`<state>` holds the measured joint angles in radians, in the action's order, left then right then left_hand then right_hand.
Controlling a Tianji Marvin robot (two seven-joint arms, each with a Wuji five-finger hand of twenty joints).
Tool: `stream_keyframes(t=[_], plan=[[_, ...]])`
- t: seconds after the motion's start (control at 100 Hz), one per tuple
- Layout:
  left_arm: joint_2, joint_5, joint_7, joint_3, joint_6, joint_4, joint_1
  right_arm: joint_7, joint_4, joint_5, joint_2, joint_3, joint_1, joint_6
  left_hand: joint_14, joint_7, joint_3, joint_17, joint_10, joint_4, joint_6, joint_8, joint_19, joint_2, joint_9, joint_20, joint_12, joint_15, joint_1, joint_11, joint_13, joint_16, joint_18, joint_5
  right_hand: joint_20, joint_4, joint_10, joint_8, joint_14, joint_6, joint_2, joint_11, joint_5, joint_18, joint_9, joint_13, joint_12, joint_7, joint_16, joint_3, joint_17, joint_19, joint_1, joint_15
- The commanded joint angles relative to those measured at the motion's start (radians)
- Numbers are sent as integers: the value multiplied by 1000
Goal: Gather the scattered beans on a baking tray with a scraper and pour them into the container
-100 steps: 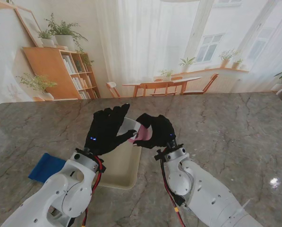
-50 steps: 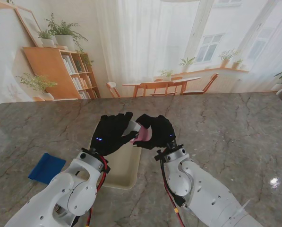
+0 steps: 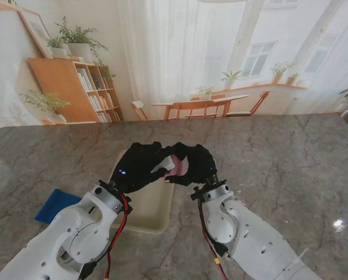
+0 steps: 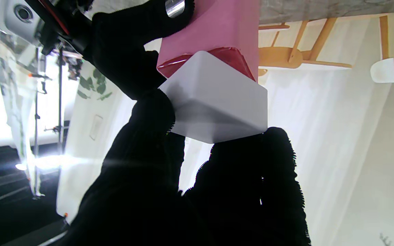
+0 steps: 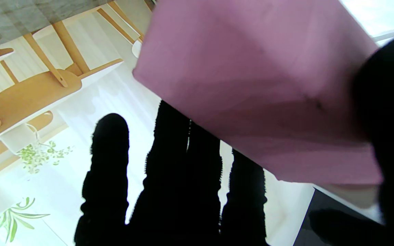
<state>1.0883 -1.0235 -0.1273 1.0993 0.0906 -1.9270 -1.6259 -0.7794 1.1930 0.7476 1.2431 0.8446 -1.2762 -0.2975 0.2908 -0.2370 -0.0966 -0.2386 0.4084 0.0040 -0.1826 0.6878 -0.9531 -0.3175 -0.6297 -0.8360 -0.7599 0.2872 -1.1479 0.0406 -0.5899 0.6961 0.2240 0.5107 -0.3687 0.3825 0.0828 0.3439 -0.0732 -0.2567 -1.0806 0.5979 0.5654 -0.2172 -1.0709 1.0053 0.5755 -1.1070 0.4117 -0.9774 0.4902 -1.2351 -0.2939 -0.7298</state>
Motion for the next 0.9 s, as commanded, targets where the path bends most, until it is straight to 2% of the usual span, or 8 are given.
stream_keyframes(t=[0.0,0.09,0.29,0.44,0.6,0.7,0.78,0.89], plan=[[-13,-7,24,6,44,-4,-17,12,8,-13,10,9,5,-6,-184,23,-200,13,-381,-73,41,-31,29,7,-139,36,4,-5,-142,138,-82,28,-69,4,-13,-65,152,52,-30,-186,226,176,63,2,-101,21,51,-178,15,-218,4,-17,-214,-38],[-19,-7,51,28,105,-5,-18,15,8,-22,13,11,3,-10,-224,36,-250,41,-426,-66,83,-66,78,15,-132,79,252,-65,-143,138,-74,-59,-83,-7,-13,-65,151,52,-32,-187,224,177,64,3,-102,21,51,-179,15,-218,4,-17,-213,-37],[-29,2,97,45,214,6,4,21,6,-36,16,14,2,-16,-242,81,-313,113,-457,-50,122,-112,251,-4,-52,205,433,-164,-98,46,26,-334,-60,-41,-13,-65,152,52,-31,-189,225,176,63,4,-102,22,52,-178,15,-219,4,-17,-212,-36],[-35,9,149,55,233,-12,1,30,4,-40,15,16,3,-15,-168,139,-239,229,-330,-52,75,-153,414,-6,174,322,517,-206,75,-3,234,-426,-22,-134,-13,-65,151,52,-30,-186,224,175,64,4,-102,22,52,-179,16,-219,4,-17,-214,-36],[-29,-18,90,49,204,-4,-4,33,4,-34,12,15,5,-11,-53,204,-5,313,-173,-44,-21,-238,629,94,392,450,555,-206,233,-17,470,-468,23,-295,-13,-65,150,52,-27,-188,223,175,64,4,-102,21,53,-178,16,-218,4,-17,-214,-36],[-23,-20,47,39,169,5,-6,35,7,-31,11,14,5,-8,5,222,115,337,-103,-34,-60,-266,767,196,513,436,558,-222,282,-31,560,-477,50,-376,-13,-65,150,53,-28,-185,224,175,64,4,-102,21,53,-179,16,-219,4,-17,-215,-36],[-18,-34,13,23,97,4,-13,35,9,-26,9,13,5,-7,39,234,127,333,-80,-34,-87,-293,738,315,511,271,523,-179,346,-13,536,-405,87,-379,-13,-65,148,53,-27,-185,224,176,65,4,-102,21,54,-180,16,-218,4,-17,-216,-36],[-12,-42,8,-8,-34,-11,-25,30,11,-18,8,12,5,-4,69,190,131,301,-62,-31,-112,-232,515,357,393,39,397,-91,375,40,436,-238,109,-365,-12,-66,147,52,-25,-182,224,175,63,3,-102,21,54,-179,17,-218,4,-16,-217,-37]])
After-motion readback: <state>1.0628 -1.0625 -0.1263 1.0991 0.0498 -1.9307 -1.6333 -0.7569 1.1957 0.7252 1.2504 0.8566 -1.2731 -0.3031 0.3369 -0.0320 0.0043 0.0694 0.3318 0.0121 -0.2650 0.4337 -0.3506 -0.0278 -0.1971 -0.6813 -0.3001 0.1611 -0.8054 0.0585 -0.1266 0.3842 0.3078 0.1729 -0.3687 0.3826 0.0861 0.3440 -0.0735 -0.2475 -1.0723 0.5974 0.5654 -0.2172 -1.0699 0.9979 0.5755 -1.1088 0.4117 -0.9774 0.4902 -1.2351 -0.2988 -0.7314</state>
